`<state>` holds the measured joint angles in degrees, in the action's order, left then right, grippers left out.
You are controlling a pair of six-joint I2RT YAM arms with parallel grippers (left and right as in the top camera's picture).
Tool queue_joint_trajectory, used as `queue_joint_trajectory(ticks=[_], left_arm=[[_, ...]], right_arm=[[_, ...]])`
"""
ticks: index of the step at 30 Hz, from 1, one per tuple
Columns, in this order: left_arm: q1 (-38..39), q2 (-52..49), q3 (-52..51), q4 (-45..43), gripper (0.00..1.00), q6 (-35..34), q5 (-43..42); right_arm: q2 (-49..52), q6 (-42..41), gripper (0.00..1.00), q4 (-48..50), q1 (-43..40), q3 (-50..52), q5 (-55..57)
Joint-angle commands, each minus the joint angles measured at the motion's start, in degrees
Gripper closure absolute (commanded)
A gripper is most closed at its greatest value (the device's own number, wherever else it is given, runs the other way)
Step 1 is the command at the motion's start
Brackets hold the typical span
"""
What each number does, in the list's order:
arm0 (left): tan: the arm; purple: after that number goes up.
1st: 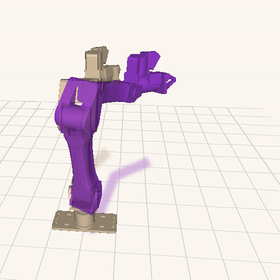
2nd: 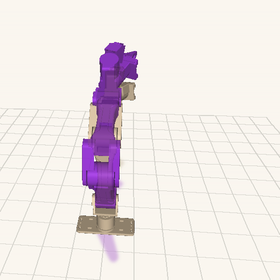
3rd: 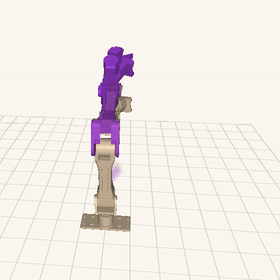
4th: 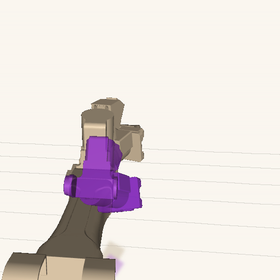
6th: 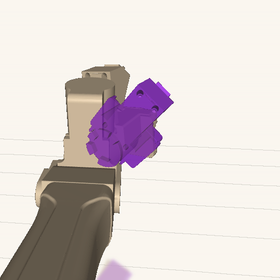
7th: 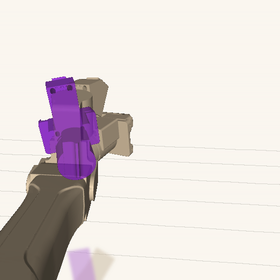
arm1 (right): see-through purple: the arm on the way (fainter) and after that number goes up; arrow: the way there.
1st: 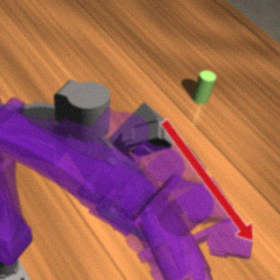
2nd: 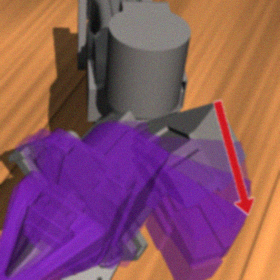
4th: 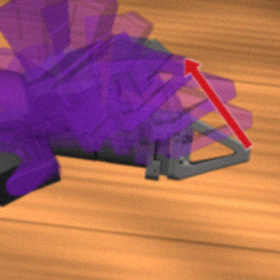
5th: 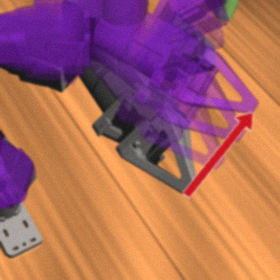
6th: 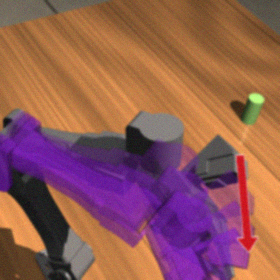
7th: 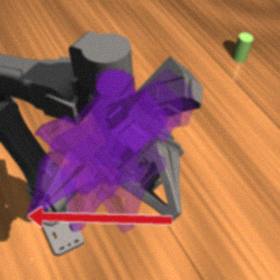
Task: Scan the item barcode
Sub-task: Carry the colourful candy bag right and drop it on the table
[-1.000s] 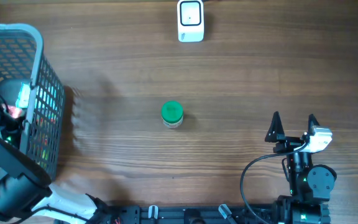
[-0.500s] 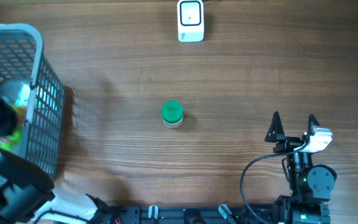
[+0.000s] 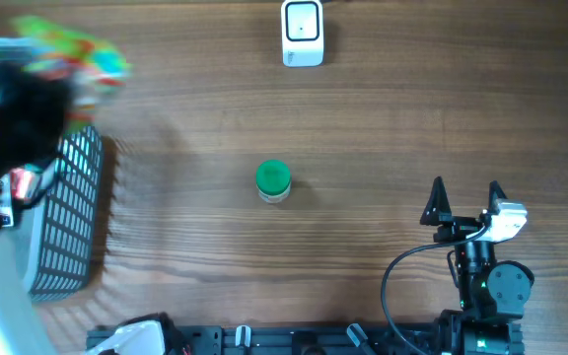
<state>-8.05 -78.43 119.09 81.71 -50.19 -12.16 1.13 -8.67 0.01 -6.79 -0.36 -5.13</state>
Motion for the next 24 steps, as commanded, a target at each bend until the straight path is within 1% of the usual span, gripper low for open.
queue_joint_trajectory(ticks=[1,3,5,6,8,12,16,19,20,24], left_arm=[[22.18,-3.82,-3.02,-2.78,0.96,0.57,17.59],[32.65,-7.96,-5.75,-4.72,0.96,0.68,24.11],[40.22,-13.27,-8.04,-8.17,0.96,4.42,24.63],[43.74,-16.83,-8.74,-9.88,0.96,5.03,24.7],[47.87,-22.86,-8.85,-12.63,0.96,4.98,24.65],[52.57,-33.97,-8.85,-20.35,0.96,4.74,22.75],[54.25,-43.1,-8.87,-25.2,0.96,4.76,15.89],[55.21,-47.74,-8.9,-24.72,0.96,4.13,13.42],[55.65,-48.72,-8.9,-23.93,0.96,2.97,13.27],[57.4,-49.07,-8.94,-22.71,0.96,0.07,14.6]], right_arm=[[-0.09,1.03,0.0,0.31,0.2,0.09,-0.72],[-0.09,1.03,0.0,0.31,0.2,0.09,-0.72],[-0.09,1.05,0.0,0.31,0.2,0.09,-0.72],[-0.09,1.05,0.0,0.31,0.2,0.09,-0.72],[-0.09,1.05,0.0,0.31,0.2,0.09,-0.72],[-0.09,1.03,0.0,0.31,0.2,0.09,-0.72],[-0.09,1.05,0.0,0.31,0.2,0.09,-0.72],[-0.09,1.03,0.0,0.31,0.2,0.09,-0.72],[-0.09,1.05,0.0,0.31,0.2,0.09,-0.72],[-0.09,1.05,0.0,0.31,0.2,0.09,-0.72]])
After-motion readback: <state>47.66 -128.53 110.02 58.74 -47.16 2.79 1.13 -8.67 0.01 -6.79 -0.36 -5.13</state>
